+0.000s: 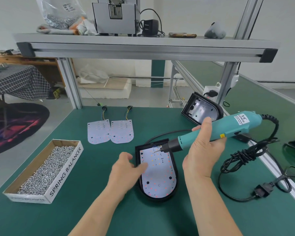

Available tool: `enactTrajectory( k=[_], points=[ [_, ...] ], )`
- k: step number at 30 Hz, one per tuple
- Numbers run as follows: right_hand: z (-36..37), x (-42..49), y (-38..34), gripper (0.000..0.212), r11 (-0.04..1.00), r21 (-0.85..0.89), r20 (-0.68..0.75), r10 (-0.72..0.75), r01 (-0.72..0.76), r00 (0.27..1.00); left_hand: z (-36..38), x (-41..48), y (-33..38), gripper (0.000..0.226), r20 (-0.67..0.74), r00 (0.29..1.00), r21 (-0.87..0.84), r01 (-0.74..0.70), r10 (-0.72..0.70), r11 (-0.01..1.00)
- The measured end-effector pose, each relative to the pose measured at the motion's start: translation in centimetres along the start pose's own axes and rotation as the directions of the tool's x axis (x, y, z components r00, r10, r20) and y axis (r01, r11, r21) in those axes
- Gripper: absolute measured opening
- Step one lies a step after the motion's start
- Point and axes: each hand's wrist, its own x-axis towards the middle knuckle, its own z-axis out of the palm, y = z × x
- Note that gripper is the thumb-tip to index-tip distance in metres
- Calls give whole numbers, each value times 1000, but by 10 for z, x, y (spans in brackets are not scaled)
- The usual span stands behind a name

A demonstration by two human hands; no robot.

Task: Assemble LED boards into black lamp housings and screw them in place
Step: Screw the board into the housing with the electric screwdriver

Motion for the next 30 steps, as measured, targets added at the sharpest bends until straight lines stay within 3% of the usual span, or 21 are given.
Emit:
enactTrajectory(
  k=[2,8,13,15,20,23,26,30],
  points=[
    [9,3,6,21,994,-52,8,-98,98,995,9,4,5,56,60,998,134,7,-15,991],
    [28,9,31,32,942,-227,207,-203,249,957,22,16,21,40,137,987,138,68,-87,988],
    [32,18,37,26,855,-336,328,-286,394,900,37,11,35,41,127,985,343,66,-116,937],
    [32,20,38,27,823,-369,350,-308,432,885,42,14,35,31,113,990,306,46,-84,951],
    [31,25,38,27,805,-396,352,-311,441,883,46,20,32,32,239,967,-28,94,-85,995],
    [32,29,39,27,803,-390,362,-317,451,877,46,21,28,23,247,967,-37,74,-63,997],
    [33,32,40,28,780,-400,388,-332,482,860,46,21,28,27,235,969,-56,84,-68,995],
    [35,35,40,28,760,-380,414,-370,527,832,52,17,27,31,197,980,39,31,-38,999]
  ],
)
